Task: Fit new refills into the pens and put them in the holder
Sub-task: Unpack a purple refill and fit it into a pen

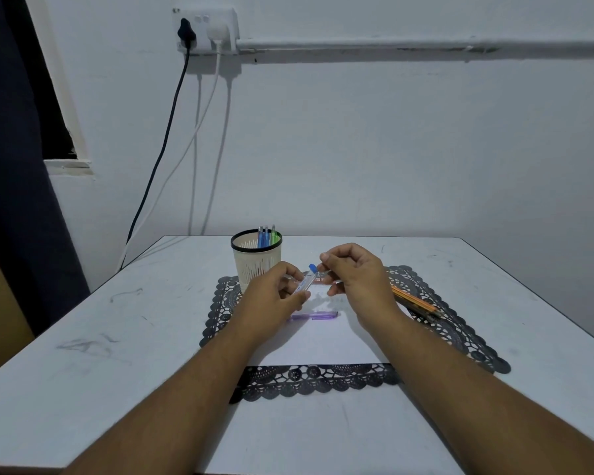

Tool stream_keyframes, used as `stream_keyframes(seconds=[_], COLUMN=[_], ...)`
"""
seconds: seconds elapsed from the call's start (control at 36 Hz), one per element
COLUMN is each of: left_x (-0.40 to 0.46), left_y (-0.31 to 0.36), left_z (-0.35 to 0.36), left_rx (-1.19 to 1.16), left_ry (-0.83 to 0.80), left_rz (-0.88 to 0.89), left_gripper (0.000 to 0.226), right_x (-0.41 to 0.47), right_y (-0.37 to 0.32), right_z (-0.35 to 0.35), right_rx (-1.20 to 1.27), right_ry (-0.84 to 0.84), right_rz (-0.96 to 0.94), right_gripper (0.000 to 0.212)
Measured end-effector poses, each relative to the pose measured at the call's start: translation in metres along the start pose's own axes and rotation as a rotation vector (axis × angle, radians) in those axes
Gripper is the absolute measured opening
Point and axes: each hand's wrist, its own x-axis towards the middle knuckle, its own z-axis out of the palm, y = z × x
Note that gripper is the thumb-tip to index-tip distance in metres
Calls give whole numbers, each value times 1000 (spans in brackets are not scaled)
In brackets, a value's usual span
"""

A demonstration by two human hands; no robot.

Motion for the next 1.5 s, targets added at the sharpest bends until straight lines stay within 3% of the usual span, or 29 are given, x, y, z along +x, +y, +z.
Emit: stream_keyframes(seconds=[0.33, 0.61, 0.72, 0.89, 1.08, 1.31, 1.5], left_x=[0, 2, 2, 5, 10, 29, 62], left_y=[-2, -7, -5, -3, 3, 5, 3], left_z=[1, 2, 2, 4, 11, 14, 30], left_rx=[-5, 71, 36, -143, -122, 89, 822], left_ry=[-9, -22, 1, 64, 49, 25, -50], left_rz=[17, 51, 62, 60, 79, 103, 217], left_gripper=[23, 23, 25, 47, 40, 39, 34], right_x=[-2, 6, 9, 17, 25, 27, 29], right_y=[0, -3, -5, -1, 7, 3, 2], right_z=[2, -6, -14, -25, -34, -38, -44], right_rx=[-6, -29, 54, 304, 414, 397, 407], right_ry=[-12, 166, 203, 235, 247, 229, 220], right_rz=[-48, -70, 8, 211, 327, 356, 364], right_gripper=[4, 4, 5, 7, 7, 7, 6])
